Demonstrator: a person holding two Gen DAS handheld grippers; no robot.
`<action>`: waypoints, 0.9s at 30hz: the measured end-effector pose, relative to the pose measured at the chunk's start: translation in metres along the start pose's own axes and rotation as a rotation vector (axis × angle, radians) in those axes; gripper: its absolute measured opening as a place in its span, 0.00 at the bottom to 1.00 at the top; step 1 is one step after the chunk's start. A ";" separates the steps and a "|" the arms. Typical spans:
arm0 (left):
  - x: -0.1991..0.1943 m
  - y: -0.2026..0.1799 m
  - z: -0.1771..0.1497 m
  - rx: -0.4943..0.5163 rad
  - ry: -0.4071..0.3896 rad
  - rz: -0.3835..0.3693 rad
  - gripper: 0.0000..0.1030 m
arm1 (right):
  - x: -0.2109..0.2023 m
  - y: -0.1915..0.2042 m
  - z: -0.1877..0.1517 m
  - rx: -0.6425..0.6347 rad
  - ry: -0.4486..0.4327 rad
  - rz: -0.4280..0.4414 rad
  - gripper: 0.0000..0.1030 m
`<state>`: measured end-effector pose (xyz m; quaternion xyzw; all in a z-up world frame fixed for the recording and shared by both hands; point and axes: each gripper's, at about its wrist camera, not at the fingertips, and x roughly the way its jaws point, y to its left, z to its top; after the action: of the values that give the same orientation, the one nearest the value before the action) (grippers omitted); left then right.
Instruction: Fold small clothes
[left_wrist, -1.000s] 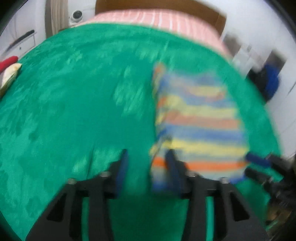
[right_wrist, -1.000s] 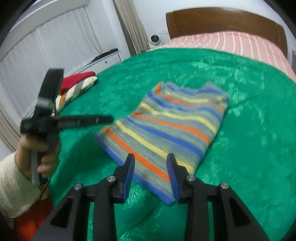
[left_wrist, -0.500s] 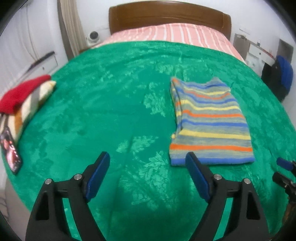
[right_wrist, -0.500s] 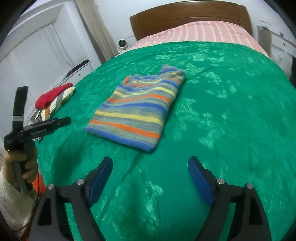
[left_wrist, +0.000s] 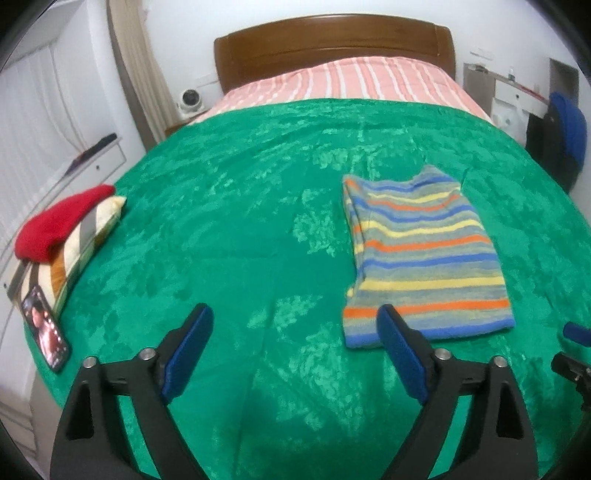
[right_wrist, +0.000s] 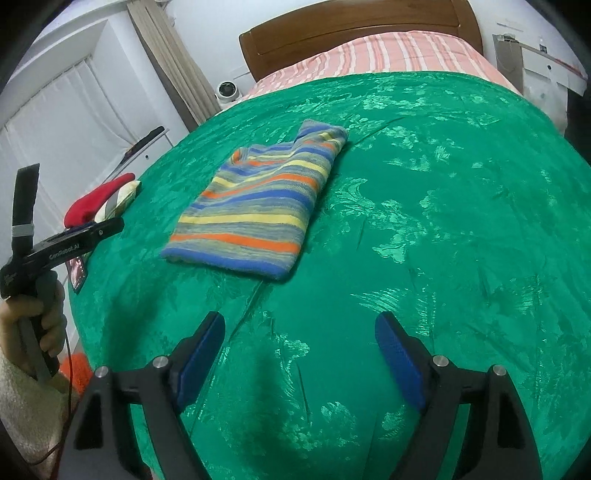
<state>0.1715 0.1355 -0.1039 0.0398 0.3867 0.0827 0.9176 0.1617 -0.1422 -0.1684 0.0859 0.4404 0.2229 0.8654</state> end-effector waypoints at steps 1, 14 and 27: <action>0.006 0.001 0.004 0.001 -0.005 -0.035 0.94 | 0.002 0.000 0.001 0.002 0.006 0.005 0.81; 0.173 -0.019 0.057 -0.048 0.321 -0.428 0.95 | 0.098 -0.037 0.114 0.225 0.025 0.188 0.80; 0.104 -0.035 0.084 -0.011 0.132 -0.467 0.14 | 0.104 0.068 0.142 -0.094 -0.105 -0.018 0.23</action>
<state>0.3070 0.1194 -0.1228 -0.0610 0.4439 -0.1273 0.8849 0.3080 -0.0266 -0.1353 0.0530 0.3841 0.2309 0.8924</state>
